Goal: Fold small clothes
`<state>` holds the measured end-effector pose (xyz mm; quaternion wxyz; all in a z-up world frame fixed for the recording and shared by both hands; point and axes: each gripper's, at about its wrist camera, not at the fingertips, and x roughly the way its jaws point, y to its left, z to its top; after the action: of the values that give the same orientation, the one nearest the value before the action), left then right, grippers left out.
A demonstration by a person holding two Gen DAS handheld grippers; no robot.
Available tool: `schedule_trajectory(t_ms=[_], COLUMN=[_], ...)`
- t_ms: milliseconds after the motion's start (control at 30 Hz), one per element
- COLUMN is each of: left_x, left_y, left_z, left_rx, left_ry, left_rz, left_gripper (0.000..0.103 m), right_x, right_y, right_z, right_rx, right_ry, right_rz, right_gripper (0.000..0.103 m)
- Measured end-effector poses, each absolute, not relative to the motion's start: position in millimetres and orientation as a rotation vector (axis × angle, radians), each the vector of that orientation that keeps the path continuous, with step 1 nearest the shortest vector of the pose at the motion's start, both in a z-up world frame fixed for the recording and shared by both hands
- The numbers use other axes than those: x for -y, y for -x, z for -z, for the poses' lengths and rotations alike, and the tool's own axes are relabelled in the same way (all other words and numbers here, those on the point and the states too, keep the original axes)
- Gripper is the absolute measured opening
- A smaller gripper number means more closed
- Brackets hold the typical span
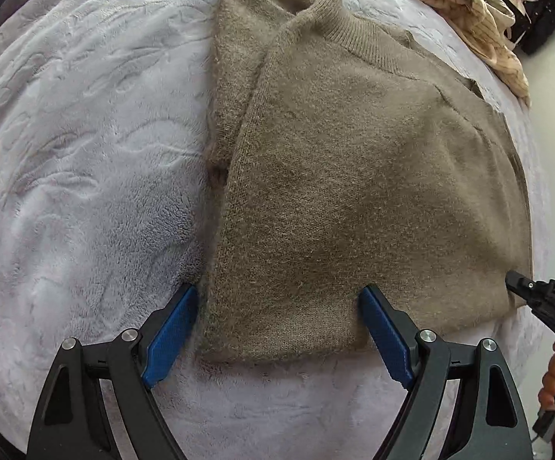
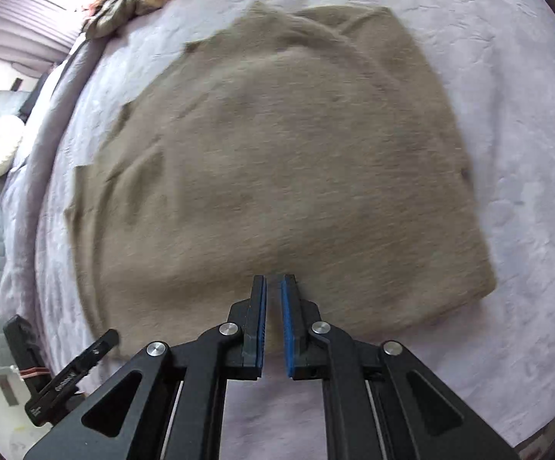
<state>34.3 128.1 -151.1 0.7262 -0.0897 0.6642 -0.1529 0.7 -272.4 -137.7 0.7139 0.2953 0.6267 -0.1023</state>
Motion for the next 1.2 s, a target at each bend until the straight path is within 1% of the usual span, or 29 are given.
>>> schedule_trajectory(t_ms=[33, 67, 133, 233, 267, 433, 467, 567, 700, 733, 767, 800, 833, 867, 900, 1033, 1133, 1200], left_x=[-128, -128, -130, -138, -139, -118, -111, -93, -67, -52, -45, -38, -31, -28, -25, -28, -35, -37], left_y=[-35, -35, -36, -39, -43, -94, -107, -141, -170, -177, -180, -181, -182, -182, -182, -183, -184, -184], left_z=[150, 148, 142, 122, 114, 81, 77, 72, 70, 71, 73, 75, 80, 85, 89, 108, 98, 90], left_rx=[-1.468, -1.472, -1.482, -1.462, -1.443, -1.327, -1.31, -1.256, -1.218, -1.215, -1.216, -1.221, -1.23, -1.238, -1.246, -1.297, -1.281, -1.264], left_ry=[0.197, 0.188, 0.161, 0.173, 0.166, 0.101, 0.091, 0.085, 0.103, 0.097, 0.09, 0.085, 0.079, 0.072, 0.063, 0.037, 0.085, 0.109], left_rz=[0.346, 0.349, 0.322, 0.297, 0.298, 0.281, 0.265, 0.221, 0.277, 0.293, 0.305, 0.316, 0.326, 0.331, 0.329, 0.273, 0.299, 0.349], left_gripper=[0.087, 0.087, 0.087, 0.087, 0.087, 0.087, 0.087, 0.087, 0.087, 0.087, 0.087, 0.087, 0.087, 0.087, 0.087, 0.087, 0.087, 0.087], right_x=[286, 296, 310, 315, 320, 315, 315, 323, 337, 338, 339, 341, 343, 344, 346, 356, 358, 353], right_y=[5, 11, 21, 26, 27, -29, -41, -79, -120, -128, -137, -142, -146, -146, -145, -138, -127, -117], right_z=[147, 151, 151, 136, 130, 96, 91, 86, 99, 105, 114, 121, 128, 130, 129, 133, 115, 95], right_rx=[-1.389, -1.373, -1.347, -1.322, -1.304, -1.24, -1.233, -1.212, -1.233, -1.244, -1.264, -1.282, -1.3, -1.293, -1.281, -1.276, -1.238, -1.161], right_ry=[-0.696, -0.756, -0.836, -0.875, -0.864, -0.617, -0.579, -0.485, -0.393, -0.379, -0.363, -0.357, -0.364, -0.371, -0.366, -0.415, -0.402, -0.388], right_rz=[0.226, 0.212, 0.227, 0.251, 0.232, 0.13, 0.124, 0.131, 0.155, 0.159, 0.165, 0.166, 0.15, 0.133, 0.14, 0.163, 0.181, 0.173], right_gripper=[0.001, 0.0, 0.0, 0.001, 0.007, 0.007, 0.009, 0.019, 0.027, 0.03, 0.039, 0.04, 0.038, 0.009, 0.006, 0.006, 0.008, 0.008])
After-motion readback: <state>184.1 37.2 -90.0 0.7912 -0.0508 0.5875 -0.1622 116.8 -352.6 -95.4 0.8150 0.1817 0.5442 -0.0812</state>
